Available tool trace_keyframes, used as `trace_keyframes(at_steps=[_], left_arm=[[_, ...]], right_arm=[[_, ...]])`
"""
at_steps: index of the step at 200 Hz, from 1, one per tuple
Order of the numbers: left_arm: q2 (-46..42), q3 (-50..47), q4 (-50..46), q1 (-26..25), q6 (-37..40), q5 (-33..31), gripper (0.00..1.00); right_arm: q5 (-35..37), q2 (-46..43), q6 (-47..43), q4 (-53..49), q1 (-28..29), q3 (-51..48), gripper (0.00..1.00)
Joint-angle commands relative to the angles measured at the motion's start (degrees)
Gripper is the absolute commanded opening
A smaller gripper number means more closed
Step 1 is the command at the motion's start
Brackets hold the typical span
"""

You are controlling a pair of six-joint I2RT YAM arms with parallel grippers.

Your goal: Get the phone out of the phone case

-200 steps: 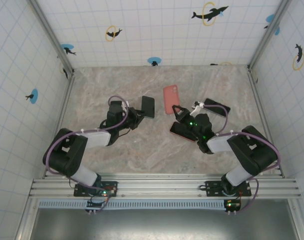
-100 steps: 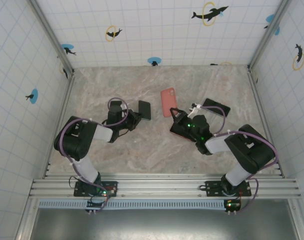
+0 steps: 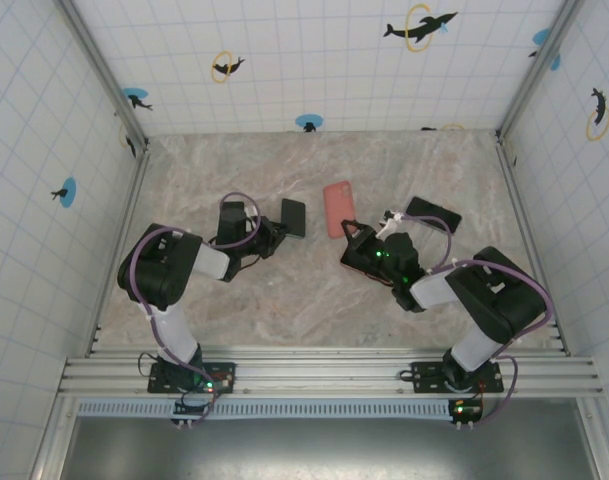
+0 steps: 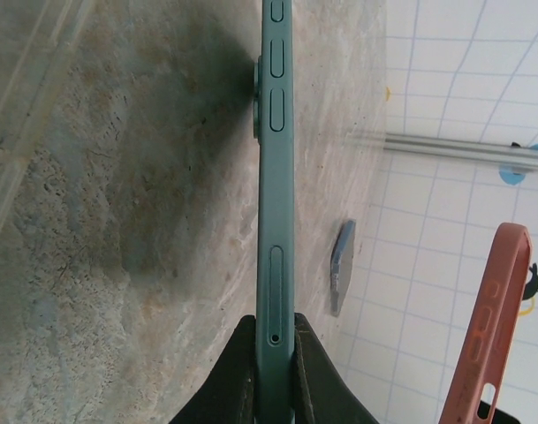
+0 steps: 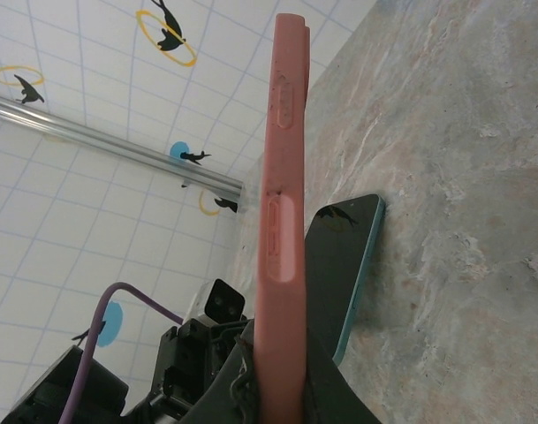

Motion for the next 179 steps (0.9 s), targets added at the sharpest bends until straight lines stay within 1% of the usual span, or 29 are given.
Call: trace_keyframes(at_steps=[1, 28, 41, 76, 92, 105, 127, 143, 179], left_arm=[[0.7, 0.5, 3.3, 0.4, -1.0, 0.9, 0.15], [0.1, 0.1, 0.9, 0.5, -1.1, -0.6, 0.2], [-0.5, 0.2, -0.5, 0.5, -0.8, -1.2, 0.27], [-2.0, 1.0, -5.4, 0.5, 0.6, -1.8, 0.37], [-3.2, 1.5, -8.8, 0.5, 2.3, -3.1, 0.43], [-4.2, 1.8, -12.0, 0.5, 3.5, -4.0, 0.45], [-5.4, 1.4, -14.5, 0.5, 4.9, -4.9, 0.46], [-5.7, 0.8, -14.8, 0.5, 5.0, -5.0, 0.47], [-6.9, -0.4, -16.2, 0.5, 5.7, -5.2, 0.51]], right_arm=[[1.0, 0.5, 0.3, 3.2, 0.4, -1.2, 0.0], [1.1, 0.8, 0.3, 3.2, 0.4, -1.3, 0.0], [1.0, 1.1, 0.4, 3.4, 0.4, -1.3, 0.0], [0.7, 1.5, 0.6, 2.7, 0.4, -1.0, 0.0], [0.7, 1.6, 0.4, 1.8, 0.6, -0.5, 0.0], [1.0, 1.6, 0.2, 1.0, 0.7, -0.4, 0.0], [0.8, 1.4, -0.2, -0.7, 0.7, 0.2, 0.0], [1.1, 1.2, -0.6, -3.0, 0.8, 1.0, 0.0], [1.4, 1.7, -0.6, -2.6, 0.9, 1.0, 0.0]])
